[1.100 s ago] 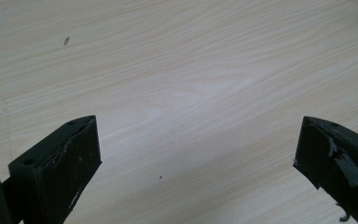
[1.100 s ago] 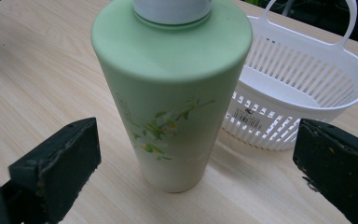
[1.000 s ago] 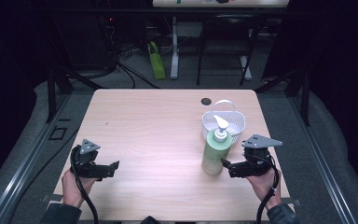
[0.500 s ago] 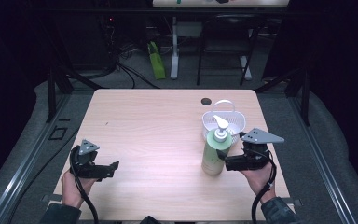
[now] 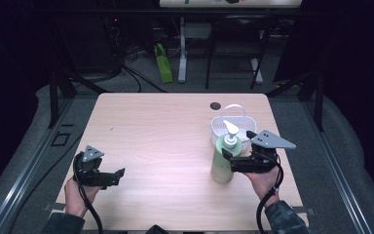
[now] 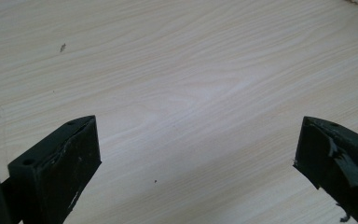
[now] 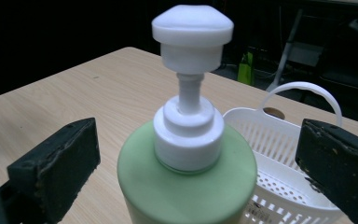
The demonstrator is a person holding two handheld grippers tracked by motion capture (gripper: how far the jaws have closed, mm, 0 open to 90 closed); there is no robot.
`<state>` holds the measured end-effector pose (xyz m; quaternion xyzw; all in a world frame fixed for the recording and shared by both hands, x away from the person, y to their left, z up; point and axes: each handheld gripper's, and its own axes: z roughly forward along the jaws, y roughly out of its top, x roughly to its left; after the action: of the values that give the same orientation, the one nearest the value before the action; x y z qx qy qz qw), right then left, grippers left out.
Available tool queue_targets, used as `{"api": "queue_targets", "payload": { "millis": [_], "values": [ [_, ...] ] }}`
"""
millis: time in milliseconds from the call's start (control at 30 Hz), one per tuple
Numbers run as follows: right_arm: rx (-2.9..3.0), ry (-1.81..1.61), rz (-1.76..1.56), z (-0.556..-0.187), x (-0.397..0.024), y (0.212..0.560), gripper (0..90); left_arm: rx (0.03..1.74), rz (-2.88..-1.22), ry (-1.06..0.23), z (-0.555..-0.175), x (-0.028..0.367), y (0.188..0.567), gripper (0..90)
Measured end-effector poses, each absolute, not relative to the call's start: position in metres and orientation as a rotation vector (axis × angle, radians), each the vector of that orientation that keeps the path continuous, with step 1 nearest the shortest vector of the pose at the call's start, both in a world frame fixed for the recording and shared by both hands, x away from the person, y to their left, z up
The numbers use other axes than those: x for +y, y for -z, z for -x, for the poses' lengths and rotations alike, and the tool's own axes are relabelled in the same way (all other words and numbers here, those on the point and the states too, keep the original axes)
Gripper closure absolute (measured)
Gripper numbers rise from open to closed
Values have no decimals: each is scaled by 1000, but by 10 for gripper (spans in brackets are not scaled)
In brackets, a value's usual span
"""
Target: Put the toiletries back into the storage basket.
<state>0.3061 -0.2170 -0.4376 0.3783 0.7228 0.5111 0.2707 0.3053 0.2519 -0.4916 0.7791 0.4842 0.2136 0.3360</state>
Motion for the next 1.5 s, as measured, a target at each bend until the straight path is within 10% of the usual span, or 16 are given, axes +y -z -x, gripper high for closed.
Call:
{"api": "queue_targets", "payload": {
  "millis": [767, 1500],
  "values": [
    [1800, -1498, -998, -306, -209, 434, 527, 1261, -2044, -544, -305, 251, 493, 0],
    [1772, -1551, -991, -306, -211, 431, 664, 1262, -2048, -549, -306, 251, 493, 0]
  ]
}}
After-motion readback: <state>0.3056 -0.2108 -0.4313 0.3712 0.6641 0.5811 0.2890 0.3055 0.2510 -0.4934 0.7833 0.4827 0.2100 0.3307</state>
